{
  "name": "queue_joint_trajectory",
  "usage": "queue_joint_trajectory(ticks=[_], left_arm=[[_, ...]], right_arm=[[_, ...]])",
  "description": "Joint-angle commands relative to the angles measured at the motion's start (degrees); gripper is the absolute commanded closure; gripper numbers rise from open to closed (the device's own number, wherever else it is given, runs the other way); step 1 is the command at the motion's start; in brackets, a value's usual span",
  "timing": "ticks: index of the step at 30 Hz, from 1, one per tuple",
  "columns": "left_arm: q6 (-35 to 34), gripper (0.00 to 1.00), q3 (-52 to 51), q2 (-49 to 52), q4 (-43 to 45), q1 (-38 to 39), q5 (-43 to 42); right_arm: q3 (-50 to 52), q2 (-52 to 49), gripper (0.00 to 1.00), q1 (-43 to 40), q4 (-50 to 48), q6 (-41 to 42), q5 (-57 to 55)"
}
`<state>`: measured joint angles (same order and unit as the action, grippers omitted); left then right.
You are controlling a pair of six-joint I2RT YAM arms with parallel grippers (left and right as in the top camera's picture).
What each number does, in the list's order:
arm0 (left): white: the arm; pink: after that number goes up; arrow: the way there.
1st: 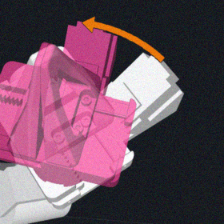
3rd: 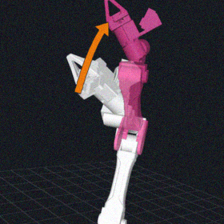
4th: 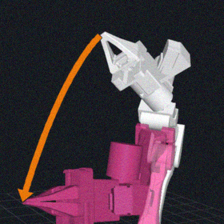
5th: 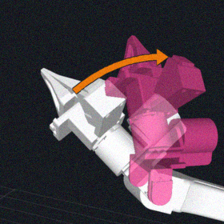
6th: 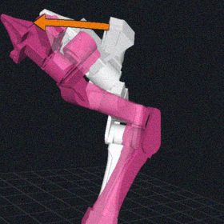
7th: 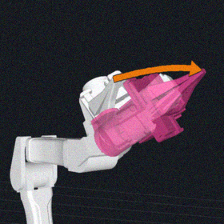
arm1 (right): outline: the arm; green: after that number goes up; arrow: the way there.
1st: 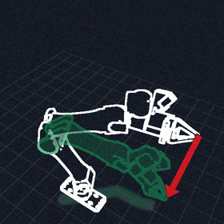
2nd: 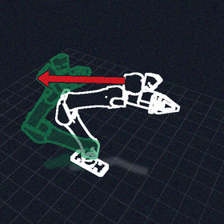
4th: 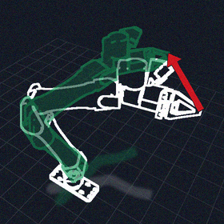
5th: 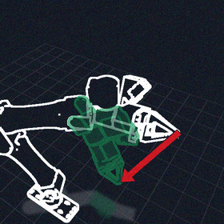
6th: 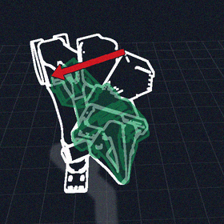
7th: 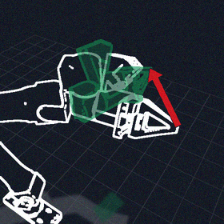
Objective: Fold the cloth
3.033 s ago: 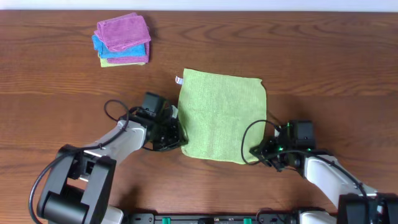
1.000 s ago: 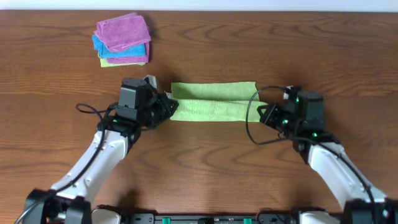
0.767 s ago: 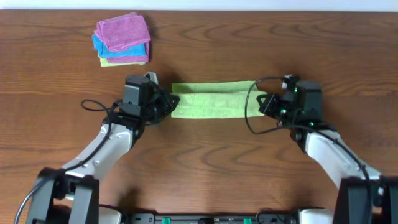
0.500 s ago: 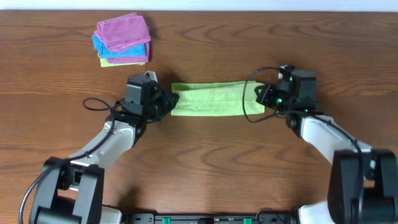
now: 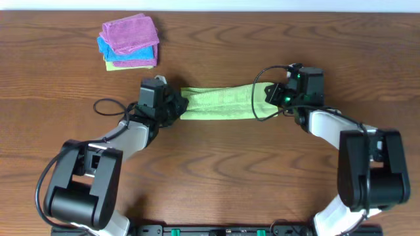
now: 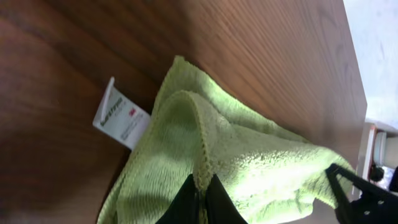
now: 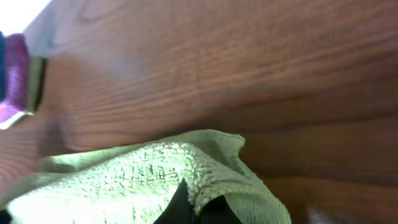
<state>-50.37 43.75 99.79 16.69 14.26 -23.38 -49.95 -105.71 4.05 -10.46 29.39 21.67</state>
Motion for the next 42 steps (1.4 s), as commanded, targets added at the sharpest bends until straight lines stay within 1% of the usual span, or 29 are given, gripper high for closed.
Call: queue_joint_trajectory(ticks=[1, 7, 17, 18, 20, 21, 22, 23, 26, 28, 30, 34, 36, 40, 42], left_arm=[[0.7, 0.94, 2.2, 1.1, 0.2, -0.2, 3.5], [1.1, 0.94, 2.7, 4.0, 2.7, -0.2, 4.5], [2.7, 0.94, 5.3, 7.9, 3.5, -0.2, 5.9], [2.9, 0.93, 5.4, 7.9, 3.6, -0.2, 6.2], [3.2, 0.82, 5.7, 7.9, 3.5, -0.3, 6.3], [3.3, 0.76, 5.8, 7.9, 3.6, -0.4, 6.3], [3.3, 0.67, 5.9, 7.9, 3.6, -0.5, 6.4], [3.3, 0.59, 6.0, 7.9, 3.6, -0.5, 6.4], [3.3, 0.5, 6.3, 7.9, 3.8, -0.5, 6.3], [3.4, 0.41, 6.5, 7.8, 3.8, -0.7, 5.8], [4.4, 0.38, 6.9, 7.6, 3.8, -1.0, 4.4], [6.9, 0.34, 7.8, 6.3, 3.0, -2.7, 0.9], [7.3, 0.32, 8.1, 5.0, 0.6, -3.8, 0.3], [9.1, 0.28, 8.3, 1.6, -6.1, -5.4, -1.0], [10.1, 0.28, 8.3, -0.5, -8.9, -5.7, -1.8]], right_arm=[[-1.3, -1.4, 0.99, 0.6, -1.2, -1.4, -3.3], [-1.4, -3.8, 0.99, 0.8, -3.9, -1.4, -3.5], [-1.4, -4.2, 0.99, 1.3, -3.9, -2.3, -5.6], [-1.4, -4.2, 0.98, 1.3, -3.9, -2.3, -5.6], [-1.4, -4.2, 0.98, 1.3, -3.9, -2.3, -5.6], [-1.4, -4.2, 0.94, 1.3, -3.9, -2.3, -5.5], [-1.4, -4.2, 0.87, 1.3, -3.9, -2.3, -5.3], [-1.4, -4.2, 0.83, 1.3, -3.9, -2.3, -5.1], [-1.4, -4.2, 0.63, 1.3, -3.9, -2.2, -3.6], [-1.5, -4.2, 0.52, 1.3, -3.9, -2.2, -2.0], [-1.5, -3.8, 0.41, 1.3, -3.8, -2.0, -0.2], [-1.5, -0.8, 0.3, 1.1, -0.2, -0.5, 0.6], [-1.5, 1.8, 0.22, 0.9, 3.0, -0.5, 0.1], [-1.5, 7.8, 0.14, 0.6, 10.0, -0.3, -3.5], [-1.5, 11.0, 0.13, 0.5, 12.9, -0.3, -4.7]])
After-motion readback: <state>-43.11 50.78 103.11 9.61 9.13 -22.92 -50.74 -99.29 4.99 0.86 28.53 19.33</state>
